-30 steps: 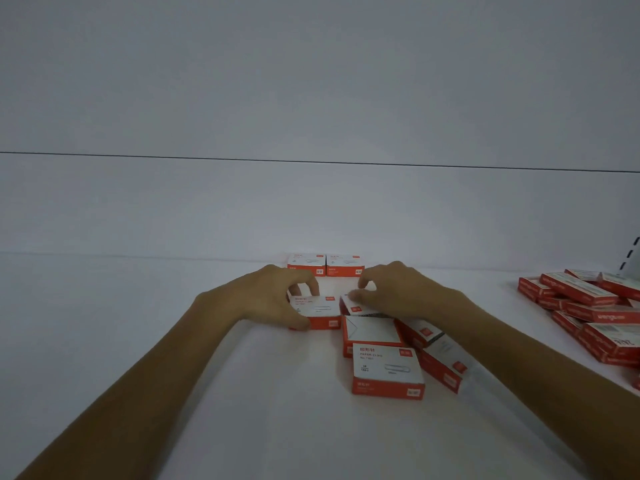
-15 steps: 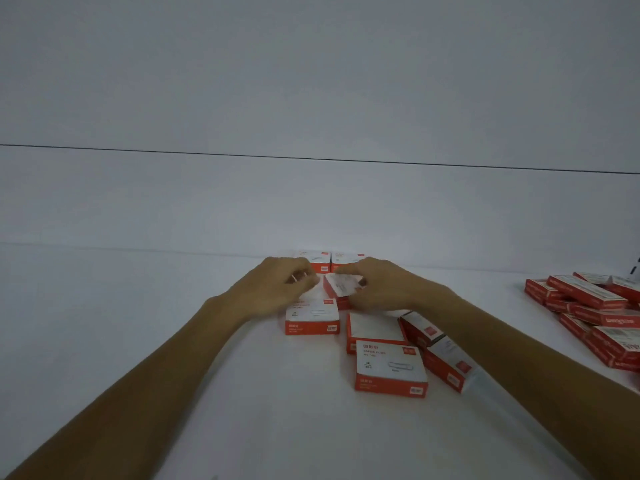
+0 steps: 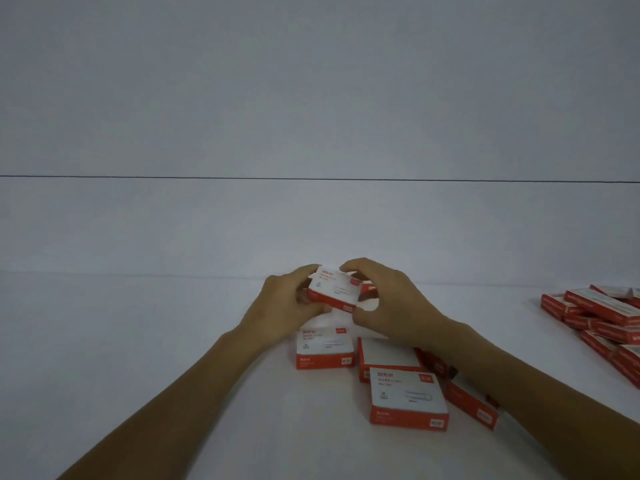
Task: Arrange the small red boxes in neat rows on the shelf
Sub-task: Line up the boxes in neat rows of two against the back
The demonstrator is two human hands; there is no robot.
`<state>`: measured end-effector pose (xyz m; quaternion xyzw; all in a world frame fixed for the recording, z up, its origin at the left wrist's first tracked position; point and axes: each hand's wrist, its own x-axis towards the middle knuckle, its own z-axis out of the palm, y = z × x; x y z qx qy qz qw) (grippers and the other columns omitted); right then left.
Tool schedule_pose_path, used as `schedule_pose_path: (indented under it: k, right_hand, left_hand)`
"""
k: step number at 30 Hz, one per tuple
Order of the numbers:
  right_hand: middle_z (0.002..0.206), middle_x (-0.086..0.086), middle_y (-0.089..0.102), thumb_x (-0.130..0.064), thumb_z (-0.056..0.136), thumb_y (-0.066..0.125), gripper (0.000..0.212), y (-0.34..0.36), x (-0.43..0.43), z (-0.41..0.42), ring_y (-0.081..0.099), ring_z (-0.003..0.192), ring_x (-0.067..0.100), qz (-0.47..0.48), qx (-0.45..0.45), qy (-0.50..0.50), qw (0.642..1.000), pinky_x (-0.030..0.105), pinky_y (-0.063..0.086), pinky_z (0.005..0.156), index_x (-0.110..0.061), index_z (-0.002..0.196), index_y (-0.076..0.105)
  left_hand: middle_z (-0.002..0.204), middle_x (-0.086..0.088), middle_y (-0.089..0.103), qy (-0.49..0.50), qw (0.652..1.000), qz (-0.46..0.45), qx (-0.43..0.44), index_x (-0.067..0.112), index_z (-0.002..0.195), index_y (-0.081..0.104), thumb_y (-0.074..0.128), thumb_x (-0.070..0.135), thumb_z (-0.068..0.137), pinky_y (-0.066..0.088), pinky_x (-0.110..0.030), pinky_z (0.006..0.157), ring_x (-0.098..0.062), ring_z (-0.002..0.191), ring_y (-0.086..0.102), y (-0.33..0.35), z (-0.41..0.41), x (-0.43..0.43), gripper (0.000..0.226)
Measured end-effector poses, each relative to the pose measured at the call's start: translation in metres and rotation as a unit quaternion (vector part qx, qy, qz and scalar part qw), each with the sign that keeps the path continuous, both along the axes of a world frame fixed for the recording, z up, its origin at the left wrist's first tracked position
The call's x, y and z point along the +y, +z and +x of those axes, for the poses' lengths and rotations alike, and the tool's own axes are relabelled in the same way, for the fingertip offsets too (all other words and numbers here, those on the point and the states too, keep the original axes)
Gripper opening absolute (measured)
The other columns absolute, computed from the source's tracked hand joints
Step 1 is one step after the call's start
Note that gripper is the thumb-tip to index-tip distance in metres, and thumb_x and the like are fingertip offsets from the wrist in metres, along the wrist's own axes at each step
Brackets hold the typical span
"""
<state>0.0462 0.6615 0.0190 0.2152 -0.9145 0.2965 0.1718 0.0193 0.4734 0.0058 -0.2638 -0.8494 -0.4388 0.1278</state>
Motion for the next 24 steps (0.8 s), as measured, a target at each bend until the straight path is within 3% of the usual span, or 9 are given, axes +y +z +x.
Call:
schedule_pose_path:
  k: [2,4,10,13,17,24]
  right_hand:
    - [0.128,-0.004,0.05,-0.02,0.077,0.071,0.052,0.002,0.001,0.001,0.043,0.101,0.001,-0.035,0.056,-0.016,0.998,-0.004,0.04,0.071,-0.021,0.123,0.048]
    - [0.125,-0.003,0.052,-0.025,0.077,0.072,0.049,0.003,0.002,0.001,0.044,0.101,0.002,-0.037,0.079,-0.033,0.996,0.0,0.042,0.071,-0.02,0.121,0.051]
    - [0.118,-0.001,0.059,-0.03,0.078,0.07,0.045,0.003,0.004,0.006,0.051,0.086,0.003,0.031,0.088,-0.036,0.995,0.001,0.043,0.066,-0.018,0.12,0.057]
    - [0.115,0.0,0.06,-0.031,0.077,0.071,0.043,0.004,0.004,0.005,0.053,0.085,0.004,0.062,0.036,-0.031,0.997,0.009,0.046,0.073,-0.017,0.116,0.06]
    - [0.115,-0.002,0.06,-0.037,0.076,0.071,0.042,0.001,0.0,0.002,0.056,0.082,0.002,0.082,-0.072,-0.044,0.993,0.006,0.041,0.064,-0.019,0.113,0.063]
    - [0.124,0.002,0.054,-0.033,0.081,0.066,0.044,-0.002,-0.019,-0.012,0.055,0.1,0.011,0.113,-0.074,-0.071,0.988,0.017,0.041,0.083,-0.016,0.121,0.058]
  left_hand:
    - [0.108,0.006,0.067,0.036,0.998,0.034,0.028,0.023,0.122,0.053,0.079,0.021,0.069,0.046,-0.001,0.066,0.003,0.08,0.062,0.004,0.001,0.001,0.059]
    - [0.108,0.005,0.067,0.047,0.997,0.033,0.042,0.027,0.115,0.052,0.081,0.027,0.066,0.046,0.0,0.062,0.009,0.07,0.058,0.005,0.002,0.002,0.057]
    - [0.091,0.027,0.058,0.017,0.999,-0.031,0.007,0.043,0.098,0.046,0.078,0.043,0.065,0.045,-0.005,0.062,0.007,0.079,0.058,0.011,0.003,-0.006,0.045]
    - [0.092,0.021,0.061,-0.006,0.993,-0.099,-0.06,0.042,0.099,0.053,0.072,0.049,0.068,0.044,-0.009,0.065,0.003,0.081,0.06,0.01,-0.001,-0.017,0.037]
    - [0.097,0.013,0.059,0.027,0.981,-0.157,-0.109,0.029,0.104,0.063,0.066,0.055,0.072,0.041,-0.014,0.069,0.0,0.085,0.055,0.001,-0.006,-0.026,0.042]
    - [0.093,0.009,0.062,0.042,0.983,-0.154,-0.088,0.024,0.09,0.066,0.066,0.045,0.077,0.041,-0.016,0.069,-0.005,0.083,0.056,-0.001,-0.011,-0.035,0.024]
